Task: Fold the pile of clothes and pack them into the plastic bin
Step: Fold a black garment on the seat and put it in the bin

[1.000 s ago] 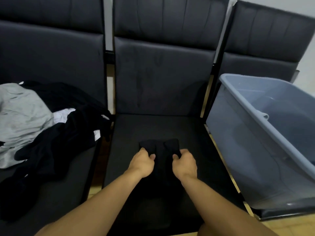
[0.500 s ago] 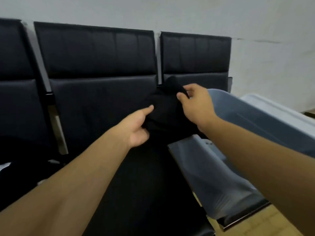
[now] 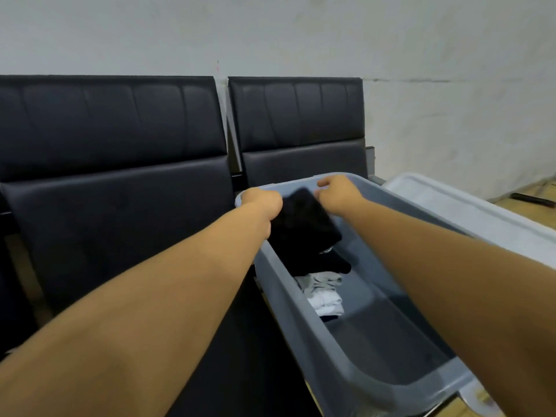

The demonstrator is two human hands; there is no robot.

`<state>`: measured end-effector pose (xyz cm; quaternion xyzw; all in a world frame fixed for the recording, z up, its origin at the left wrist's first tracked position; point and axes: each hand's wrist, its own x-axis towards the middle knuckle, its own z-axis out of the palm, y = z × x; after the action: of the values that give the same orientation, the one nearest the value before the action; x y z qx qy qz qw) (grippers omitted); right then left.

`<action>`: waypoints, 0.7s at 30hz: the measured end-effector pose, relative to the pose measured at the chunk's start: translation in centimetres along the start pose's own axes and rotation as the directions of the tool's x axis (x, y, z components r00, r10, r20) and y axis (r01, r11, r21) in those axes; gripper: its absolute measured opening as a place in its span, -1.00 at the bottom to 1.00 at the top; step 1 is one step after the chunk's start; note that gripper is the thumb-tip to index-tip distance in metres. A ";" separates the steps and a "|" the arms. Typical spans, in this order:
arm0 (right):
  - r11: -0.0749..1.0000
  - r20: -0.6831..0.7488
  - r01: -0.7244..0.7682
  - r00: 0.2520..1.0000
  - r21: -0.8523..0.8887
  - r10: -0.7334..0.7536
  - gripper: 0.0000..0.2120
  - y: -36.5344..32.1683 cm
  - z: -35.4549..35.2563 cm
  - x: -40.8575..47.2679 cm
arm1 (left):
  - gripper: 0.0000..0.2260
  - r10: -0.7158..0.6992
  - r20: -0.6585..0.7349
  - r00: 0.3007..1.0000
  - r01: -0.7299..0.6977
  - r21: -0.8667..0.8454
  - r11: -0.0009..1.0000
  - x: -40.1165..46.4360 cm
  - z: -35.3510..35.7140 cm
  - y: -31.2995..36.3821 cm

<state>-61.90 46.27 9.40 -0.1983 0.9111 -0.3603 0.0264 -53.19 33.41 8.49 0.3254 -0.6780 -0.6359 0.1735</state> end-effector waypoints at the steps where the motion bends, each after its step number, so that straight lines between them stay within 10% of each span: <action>1: 1.000 0.017 -0.004 1.000 -0.025 0.004 -0.68 0.5 0.2 -0.2 | -0.74 0.019 -0.038 0.999 -0.018 0.013 1.000 0.3 -0.1 -0.4; 13: 0.894 -0.112 0.287 0.958 0.345 -0.265 -0.90 -4.4 5.1 -11.0 | -0.86 0.103 -0.186 0.977 -0.153 -0.278 0.948 -8.3 -7.6 -7.7; 21: 0.870 0.216 0.326 0.881 0.369 -0.422 -0.85 -13.3 19.2 -20.5 | -0.83 -0.021 -0.344 0.939 0.011 -0.033 0.999 -12.5 -24.6 -18.3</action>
<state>-34.80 32.88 2.09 -0.4162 0.7695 -0.4693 0.1203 -24.08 23.65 -3.87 0.4345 -0.6248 -0.5807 0.2892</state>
